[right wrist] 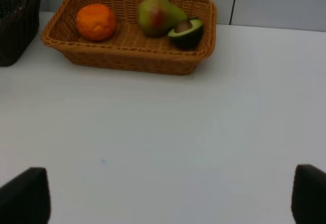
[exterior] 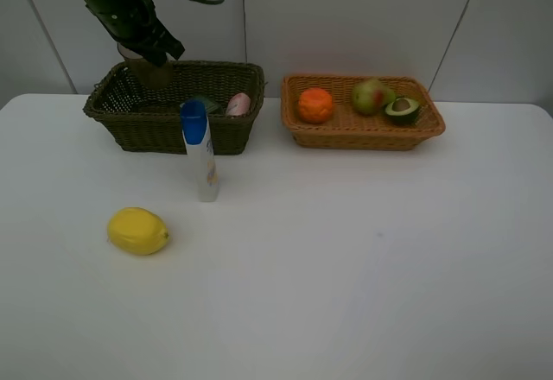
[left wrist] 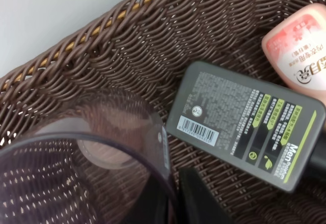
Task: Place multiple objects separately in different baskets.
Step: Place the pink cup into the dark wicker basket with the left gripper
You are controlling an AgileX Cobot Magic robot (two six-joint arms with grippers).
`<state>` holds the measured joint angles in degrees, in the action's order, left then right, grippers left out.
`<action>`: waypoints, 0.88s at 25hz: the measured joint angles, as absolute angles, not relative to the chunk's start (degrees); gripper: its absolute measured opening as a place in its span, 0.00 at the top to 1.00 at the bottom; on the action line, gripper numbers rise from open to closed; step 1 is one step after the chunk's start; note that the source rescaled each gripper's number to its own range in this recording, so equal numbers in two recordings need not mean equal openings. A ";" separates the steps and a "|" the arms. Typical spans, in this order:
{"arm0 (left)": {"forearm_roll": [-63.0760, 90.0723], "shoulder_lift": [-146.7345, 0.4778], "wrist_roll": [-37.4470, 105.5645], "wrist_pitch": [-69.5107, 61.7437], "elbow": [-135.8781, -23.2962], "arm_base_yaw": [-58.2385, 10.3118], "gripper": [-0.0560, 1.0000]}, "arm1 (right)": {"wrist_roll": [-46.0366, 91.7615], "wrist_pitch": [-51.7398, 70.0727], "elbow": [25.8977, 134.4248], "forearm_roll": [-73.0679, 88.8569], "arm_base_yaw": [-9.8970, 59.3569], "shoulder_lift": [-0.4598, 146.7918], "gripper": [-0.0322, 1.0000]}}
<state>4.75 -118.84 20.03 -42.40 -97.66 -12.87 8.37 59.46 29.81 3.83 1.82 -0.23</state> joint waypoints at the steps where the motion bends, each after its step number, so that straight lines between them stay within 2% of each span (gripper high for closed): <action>1: 4.75 -118.84 20.03 -42.40 -97.66 -12.87 0.95 | 8.37 59.46 29.81 3.83 1.82 -0.23 0.00; 6: 4.75 -118.84 20.03 -42.45 -97.66 -12.87 0.94 | 8.37 59.46 29.81 3.83 1.82 -0.23 0.00; 8: 4.75 -118.84 20.03 -42.45 -97.62 -12.87 0.88 | 8.37 59.46 29.81 3.83 1.82 -0.23 0.00; 9: 4.75 -118.84 20.03 -42.45 -97.56 -12.87 0.83 | 8.37 59.46 29.81 3.83 1.82 -0.23 0.00; 11: 4.93 -118.84 20.03 -42.50 -97.56 -12.87 0.63 | 8.37 59.46 29.81 3.83 1.82 -0.23 0.00; 13: 5.31 -118.84 20.15 -43.05 -97.56 -12.87 0.36 | 8.37 59.46 29.81 3.83 1.82 -0.23 0.00; 15: 5.86 -118.84 21.00 -44.23 -97.56 -12.87 0.16 | 8.37 59.46 29.81 3.83 1.82 -0.23 0.00; 16: 6.03 -118.84 21.74 -44.85 -97.56 -12.87 0.09 | 8.37 59.46 29.81 3.83 1.82 -0.23 0.00; 18: 6.24 -118.84 23.93 -45.73 -97.56 -12.87 0.03 | 8.37 59.46 29.81 3.83 1.82 -0.23 0.00; 22: 6.24 -118.84 27.06 -45.88 -97.56 -12.87 0.01 | 8.37 59.46 29.81 3.83 1.82 -0.23 0.00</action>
<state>6.24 -118.84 27.06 -45.88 -97.56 -12.87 8.37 59.46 29.81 3.83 1.82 -0.23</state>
